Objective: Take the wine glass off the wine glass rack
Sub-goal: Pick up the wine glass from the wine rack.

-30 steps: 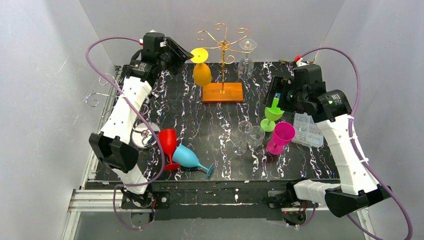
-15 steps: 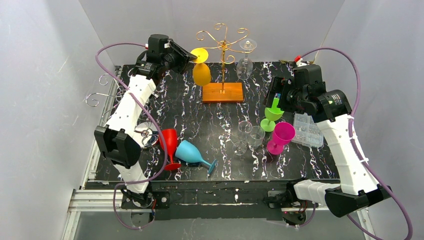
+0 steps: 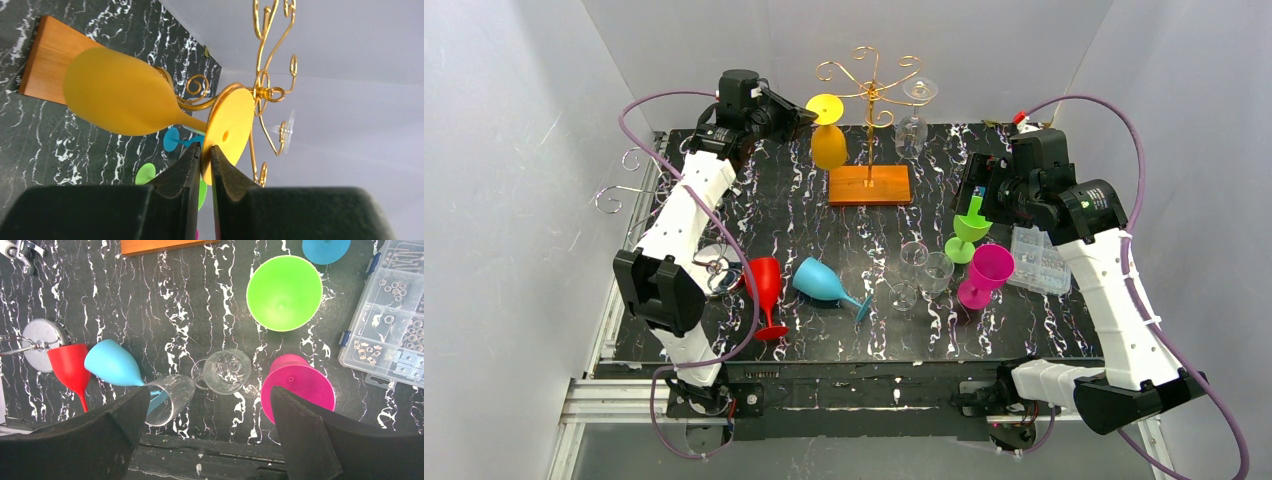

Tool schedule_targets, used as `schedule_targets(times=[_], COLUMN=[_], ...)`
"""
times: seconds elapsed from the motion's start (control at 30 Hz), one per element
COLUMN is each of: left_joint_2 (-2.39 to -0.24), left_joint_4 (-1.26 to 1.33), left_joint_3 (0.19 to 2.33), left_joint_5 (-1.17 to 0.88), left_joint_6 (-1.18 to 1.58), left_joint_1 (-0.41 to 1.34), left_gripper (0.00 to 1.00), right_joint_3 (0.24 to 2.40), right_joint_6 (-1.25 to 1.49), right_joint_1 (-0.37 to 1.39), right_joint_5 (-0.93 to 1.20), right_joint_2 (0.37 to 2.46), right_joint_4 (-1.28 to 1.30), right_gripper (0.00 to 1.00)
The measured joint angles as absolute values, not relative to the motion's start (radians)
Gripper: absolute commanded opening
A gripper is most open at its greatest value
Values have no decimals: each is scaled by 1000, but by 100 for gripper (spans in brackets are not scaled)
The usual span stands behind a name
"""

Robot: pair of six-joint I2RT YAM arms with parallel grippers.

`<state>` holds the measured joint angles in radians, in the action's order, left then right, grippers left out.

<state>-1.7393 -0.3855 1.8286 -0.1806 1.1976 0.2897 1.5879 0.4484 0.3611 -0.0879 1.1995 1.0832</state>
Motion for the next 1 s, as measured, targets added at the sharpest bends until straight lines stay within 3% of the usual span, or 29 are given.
schedule_targets(times=[0.13,1.0], left_joint_2=[-1737,-1715], left_joint_4=[-342,-154], left_joint_3=[1824,1711], left_joint_5=[-202,-225], left_joint_6=[1225,1341], left_joint_1=[288,263], left_gripper=[0,0], right_joint_3=[1588,1588], right_joint_6=[449,449], right_joint_1=[361,361], right_joint_5=[-91,-99], right_joint_2=[1200,1200], right_joint_4=[1083,1083], right_gripper=[100,100])
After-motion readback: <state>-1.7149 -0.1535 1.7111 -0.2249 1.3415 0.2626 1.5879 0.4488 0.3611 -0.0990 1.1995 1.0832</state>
